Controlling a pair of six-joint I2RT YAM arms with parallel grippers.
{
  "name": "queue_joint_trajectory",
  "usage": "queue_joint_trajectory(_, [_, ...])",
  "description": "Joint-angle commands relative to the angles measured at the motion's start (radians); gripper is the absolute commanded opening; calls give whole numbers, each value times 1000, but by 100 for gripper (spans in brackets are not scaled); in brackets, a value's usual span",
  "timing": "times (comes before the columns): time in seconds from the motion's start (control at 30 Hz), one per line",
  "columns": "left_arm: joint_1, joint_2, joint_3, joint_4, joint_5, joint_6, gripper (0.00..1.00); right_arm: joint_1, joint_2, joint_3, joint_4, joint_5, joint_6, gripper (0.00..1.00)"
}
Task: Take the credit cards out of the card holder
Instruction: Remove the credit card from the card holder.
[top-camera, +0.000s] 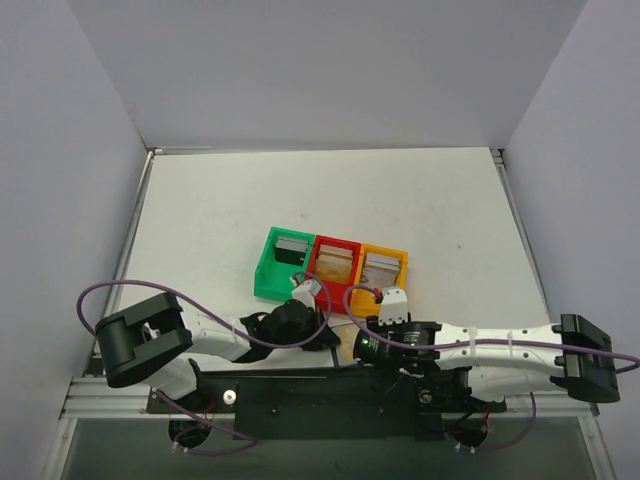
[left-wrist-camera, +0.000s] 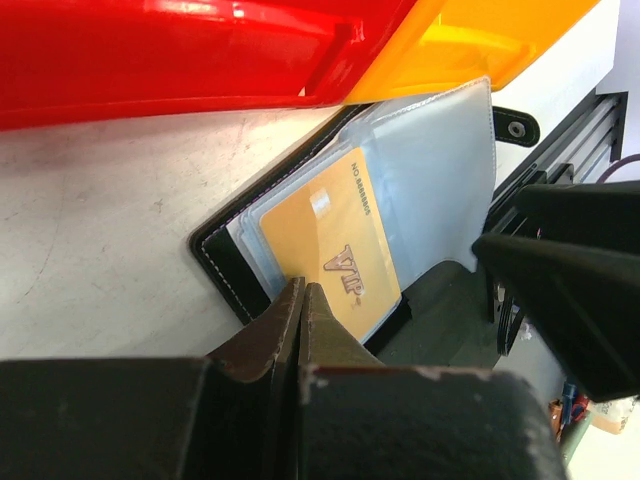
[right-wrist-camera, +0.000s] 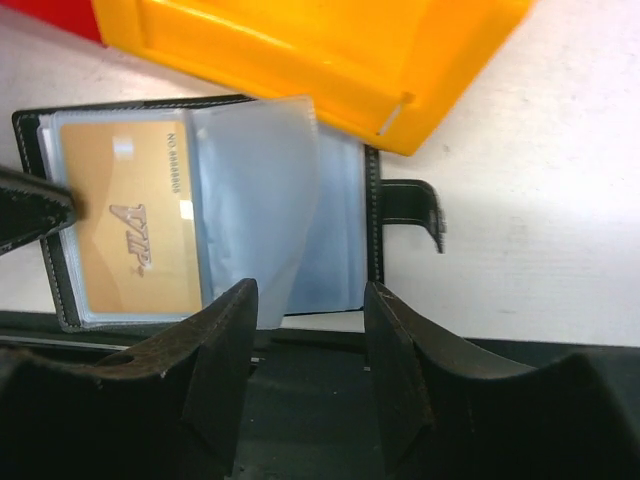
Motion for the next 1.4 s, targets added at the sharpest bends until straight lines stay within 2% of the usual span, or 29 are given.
queue_joint_trajectory(0.0, [-5,-44,-20,-13,-19,11,0,-28,-94,-39,-112,36,95,42])
queue_joint_trajectory(0.23, [-5,-109,-41,-77,-46,26,0,-42,-179,17,-233,91,111,43])
queue_joint_trajectory(0.47, [-5,-130,-44,-108,-58,37,0,-13,-233,178,-301,157,8,43])
queue_joint_trajectory(0.57, [-3,-125,-44,-104,-57,37,0,61,-217,226,-153,148,-146,43])
queue_joint_trajectory(0.67, [-3,-120,-46,-99,-58,37,0,62,-131,235,18,13,-251,41])
queue_joint_trajectory(0.83, [-3,-125,-49,-98,-55,39,0,33,-40,177,125,-64,-250,31])
queue_joint_trajectory(1.07, [-3,-134,-50,-98,-55,40,0,-83,-77,-84,424,-280,-245,34])
queue_joint_trajectory(1.37, [-3,-146,-50,-87,-52,36,0,-175,-152,-227,550,-367,-227,35])
